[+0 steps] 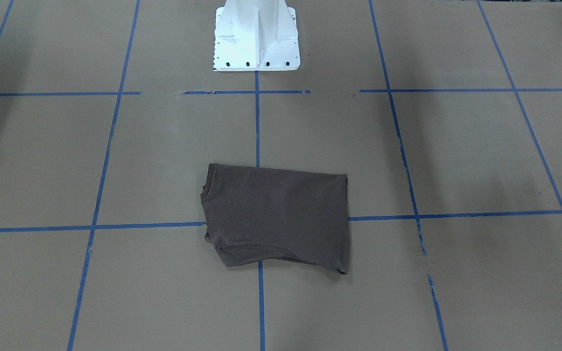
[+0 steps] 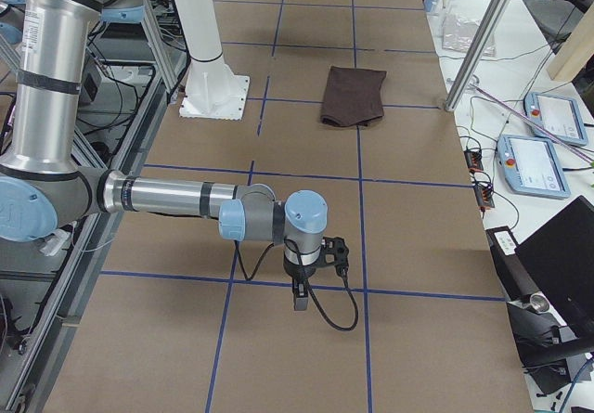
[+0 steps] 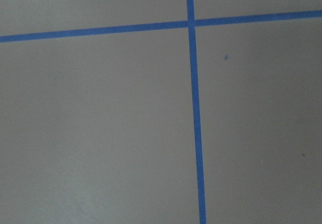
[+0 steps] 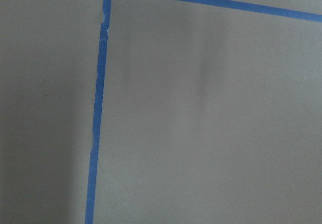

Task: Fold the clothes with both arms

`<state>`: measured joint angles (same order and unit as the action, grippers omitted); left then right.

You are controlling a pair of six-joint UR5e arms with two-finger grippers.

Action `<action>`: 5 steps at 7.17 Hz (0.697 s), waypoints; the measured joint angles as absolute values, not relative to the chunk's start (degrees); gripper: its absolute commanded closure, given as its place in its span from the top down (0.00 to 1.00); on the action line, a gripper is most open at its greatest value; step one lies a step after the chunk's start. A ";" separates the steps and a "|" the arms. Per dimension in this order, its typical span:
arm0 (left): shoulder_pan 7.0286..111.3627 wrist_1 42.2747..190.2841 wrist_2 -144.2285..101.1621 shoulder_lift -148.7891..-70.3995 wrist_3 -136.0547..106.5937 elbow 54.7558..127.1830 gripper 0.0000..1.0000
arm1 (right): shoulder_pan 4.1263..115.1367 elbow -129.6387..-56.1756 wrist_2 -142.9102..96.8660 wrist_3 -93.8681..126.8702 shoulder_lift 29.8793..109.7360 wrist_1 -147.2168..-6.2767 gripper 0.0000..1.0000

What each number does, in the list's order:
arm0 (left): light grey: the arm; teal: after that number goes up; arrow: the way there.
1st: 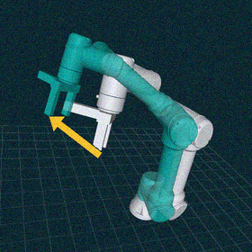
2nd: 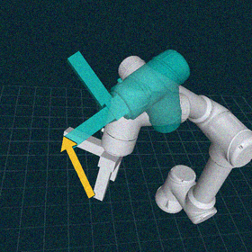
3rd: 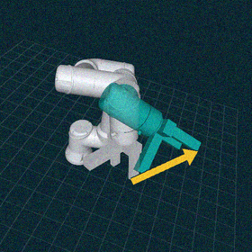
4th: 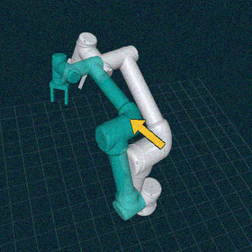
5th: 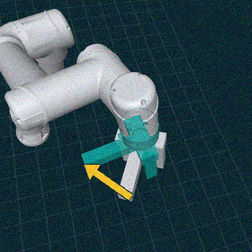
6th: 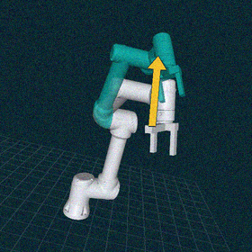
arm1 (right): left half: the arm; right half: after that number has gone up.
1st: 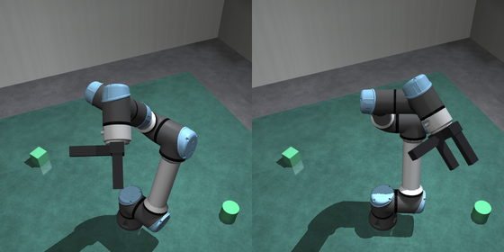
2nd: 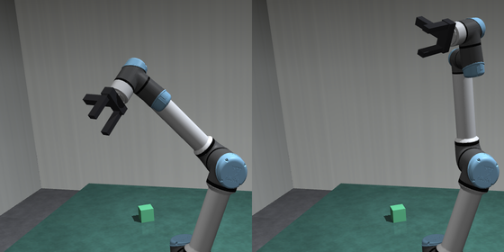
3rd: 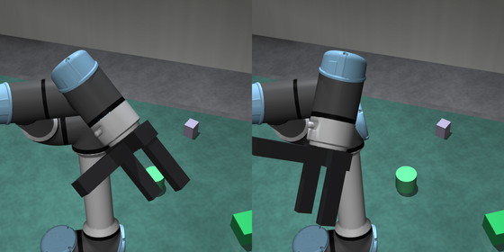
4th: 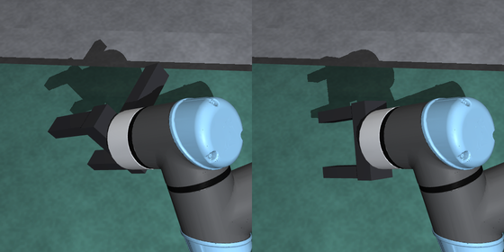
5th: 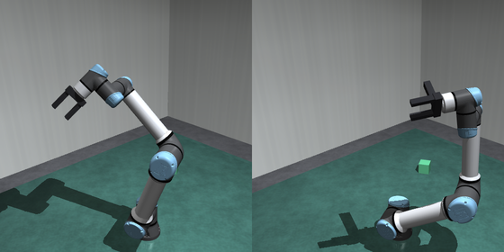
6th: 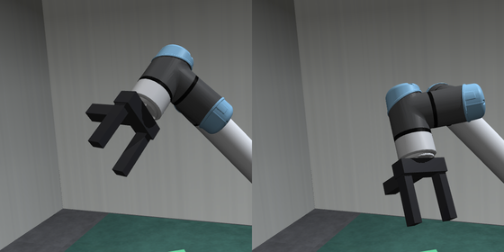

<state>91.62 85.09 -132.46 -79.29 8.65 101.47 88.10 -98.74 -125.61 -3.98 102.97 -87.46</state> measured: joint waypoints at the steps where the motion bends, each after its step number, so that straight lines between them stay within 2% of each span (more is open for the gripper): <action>1: 94.13 85.34 -132.68 -78.61 11.23 101.19 1.00 | 88.12 -98.72 -125.61 -3.94 102.97 -87.45 1.00; 5: 96.85 86.57 -131.14 -78.92 14.30 102.26 1.00 | 88.15 -99.00 -126.12 -3.95 102.78 -87.37 1.00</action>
<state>96.85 86.57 -131.14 -78.92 14.30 102.26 88.15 -99.00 -126.12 -3.95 102.78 -87.37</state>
